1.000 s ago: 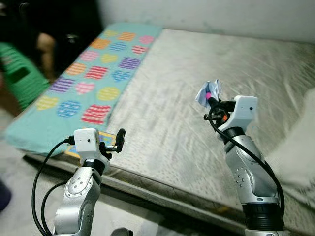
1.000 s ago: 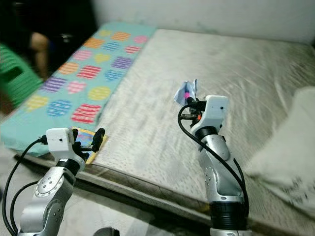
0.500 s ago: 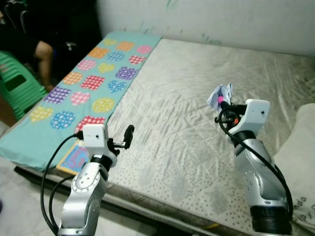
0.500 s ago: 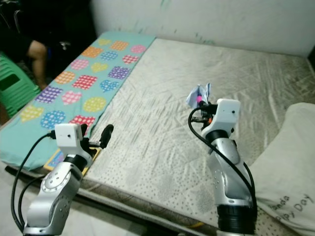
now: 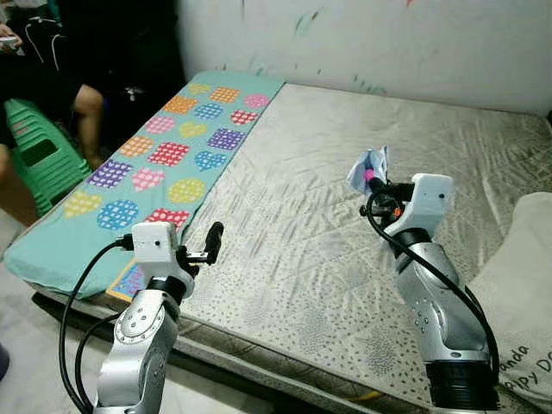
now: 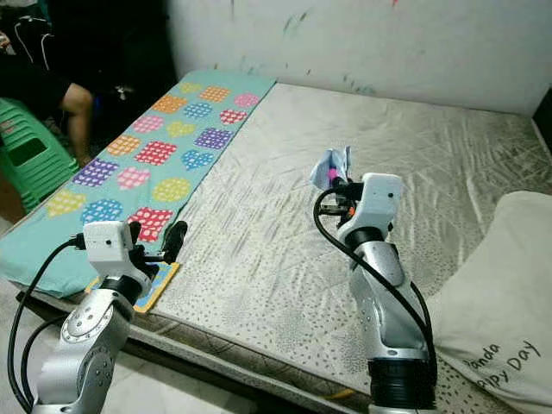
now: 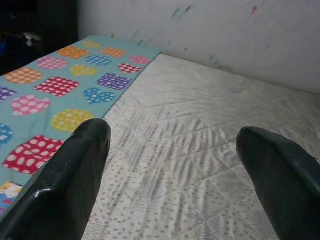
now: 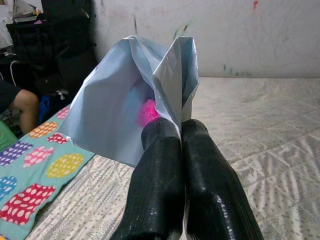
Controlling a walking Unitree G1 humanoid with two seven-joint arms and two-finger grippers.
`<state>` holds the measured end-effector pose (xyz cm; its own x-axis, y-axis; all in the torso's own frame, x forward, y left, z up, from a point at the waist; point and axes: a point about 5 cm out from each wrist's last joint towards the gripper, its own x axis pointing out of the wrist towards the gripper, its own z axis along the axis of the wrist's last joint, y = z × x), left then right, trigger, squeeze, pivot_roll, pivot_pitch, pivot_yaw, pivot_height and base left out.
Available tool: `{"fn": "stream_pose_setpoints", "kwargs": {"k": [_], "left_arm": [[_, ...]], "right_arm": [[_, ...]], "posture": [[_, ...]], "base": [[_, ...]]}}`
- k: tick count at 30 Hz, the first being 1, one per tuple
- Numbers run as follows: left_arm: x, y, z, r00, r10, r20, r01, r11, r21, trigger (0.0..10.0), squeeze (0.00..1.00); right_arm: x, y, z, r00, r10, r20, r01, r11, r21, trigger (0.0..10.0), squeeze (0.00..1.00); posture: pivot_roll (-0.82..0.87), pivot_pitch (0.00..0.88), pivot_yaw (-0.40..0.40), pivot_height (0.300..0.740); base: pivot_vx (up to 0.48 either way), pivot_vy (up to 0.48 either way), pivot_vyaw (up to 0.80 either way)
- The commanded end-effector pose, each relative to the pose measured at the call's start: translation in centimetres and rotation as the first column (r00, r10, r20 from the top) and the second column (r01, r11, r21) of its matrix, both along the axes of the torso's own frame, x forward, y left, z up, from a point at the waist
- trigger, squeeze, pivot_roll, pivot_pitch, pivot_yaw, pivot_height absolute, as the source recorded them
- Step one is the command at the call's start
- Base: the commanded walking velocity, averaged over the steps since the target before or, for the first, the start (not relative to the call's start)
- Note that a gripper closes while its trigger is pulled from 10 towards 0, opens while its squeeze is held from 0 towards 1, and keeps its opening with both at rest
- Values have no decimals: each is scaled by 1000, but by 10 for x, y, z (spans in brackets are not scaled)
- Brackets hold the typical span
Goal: Clean up the room
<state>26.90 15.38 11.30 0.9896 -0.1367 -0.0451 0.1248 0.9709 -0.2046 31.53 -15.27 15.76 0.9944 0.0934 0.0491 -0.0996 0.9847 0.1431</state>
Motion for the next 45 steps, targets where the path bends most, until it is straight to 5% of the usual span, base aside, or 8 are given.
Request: {"fn": "stream_pose_setpoints", "kwargs": {"k": [1,14,45], "left_arm": [[2,0,1,1000,-9,-3,9,1000,-1,10000,0],[2,-2,0,1000,-18,-12,18,1000,-6,10000,0],[0,-9,5,996,-85,32,87,995,-41,10000,0]], "right_arm": [[0,3,3,1000,8,4,-8,1000,1,10000,0],[0,5,-1,1000,17,-15,-17,1000,-20,10000,0],[0,9,-1,999,47,-16,-47,998,-40,10000,0]], "posture": [[-195,0,29,740],[-194,0,26,740],[-198,0,19,740]], "base": [[0,480,0],[0,480,-241],[152,0,-136]]}}
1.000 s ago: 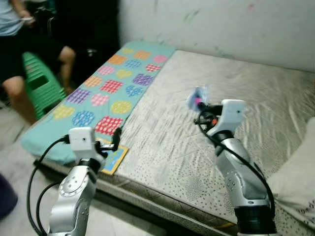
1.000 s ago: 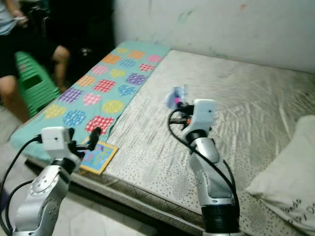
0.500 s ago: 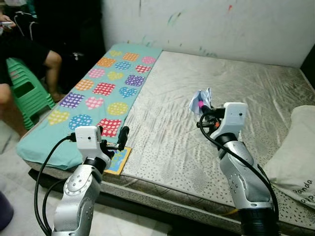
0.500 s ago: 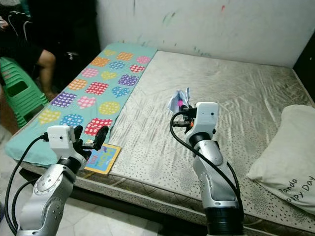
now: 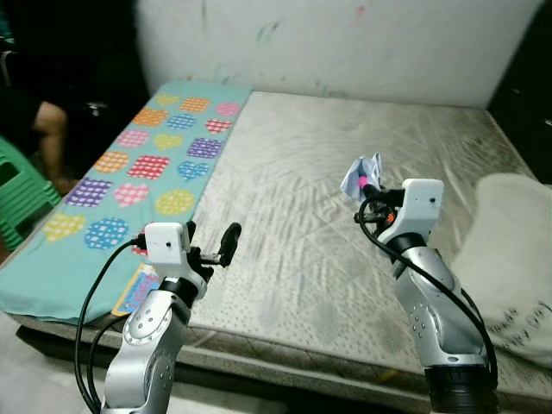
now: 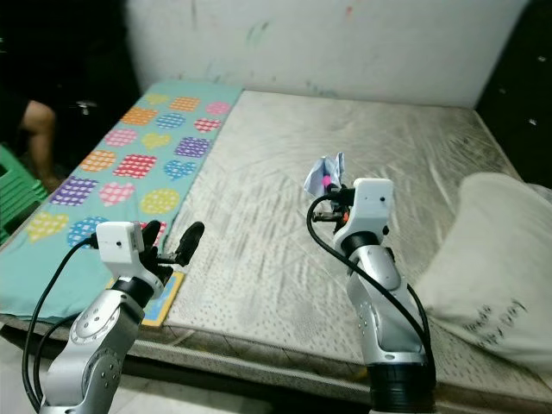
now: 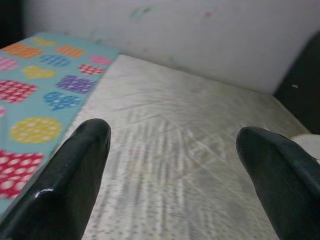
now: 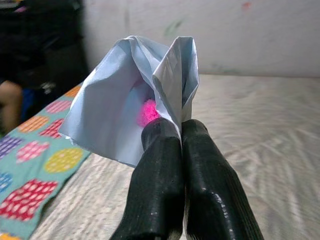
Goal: Clean up the room
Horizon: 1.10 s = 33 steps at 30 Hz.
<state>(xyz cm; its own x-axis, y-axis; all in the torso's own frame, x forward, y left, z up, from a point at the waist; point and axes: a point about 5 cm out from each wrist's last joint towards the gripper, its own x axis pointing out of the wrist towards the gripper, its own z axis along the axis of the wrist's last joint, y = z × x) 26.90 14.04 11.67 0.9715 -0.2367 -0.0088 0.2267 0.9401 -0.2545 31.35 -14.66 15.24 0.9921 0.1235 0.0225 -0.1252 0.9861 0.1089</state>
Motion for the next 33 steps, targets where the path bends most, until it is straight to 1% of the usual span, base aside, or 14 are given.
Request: {"fn": "stream_pose_setpoints", "kwargs": {"k": [1,4,6,8,18,21,26,30,33], "left_arm": [[0,4,2,1000,15,5,-15,1000,13,10000,0],[0,5,1,1000,16,-2,-16,1000,6,10000,0],[0,5,1,1000,8,3,-8,1000,6,10000,0],[0,3,2,1000,-5,6,4,1000,9,10000,0],[-1,3,1,1000,-4,1,4,1000,6,10000,0],[-1,3,1,1000,1,-2,-1,1000,6,10000,0],[-1,3,2,1000,7,2,-7,1000,2,10000,0],[-2,2,3,1000,-14,12,14,999,-31,10000,0],[-3,1,5,999,-27,19,28,999,-38,10000,0]], "right_arm": [[2,3,4,1000,18,7,-18,1000,-2,10000,0],[2,3,3,1000,15,6,-15,1000,-3,10000,0],[2,3,3,1000,15,5,-15,1000,-5,10000,0],[2,3,3,1000,13,4,-13,1000,-6,10000,0],[2,2,2,1000,12,4,-12,1000,-9,10000,0],[2,2,2,1000,13,4,-13,1000,-9,10000,0],[2,2,1,1000,14,1,-14,1000,-13,10000,0],[1,2,1,1000,15,-3,-15,1000,-19,10000,0],[1,1,1,1000,14,-3,-15,1000,-19,10000,0]], "posture": [[-198,0,19,740],[-197,0,20,740],[-197,0,20,740],[-199,0,22,740],[-200,0,22,740],[-198,0,20,740],[-197,0,20,740],[-199,0,20,740],[-200,0,20,740]], "base": [[0,0,0],[0,0,0],[0,341,0],[0,452,-703],[0,478,-783],[0,454,0],[0,0,0],[0,0,0],[0,0,0]]}}
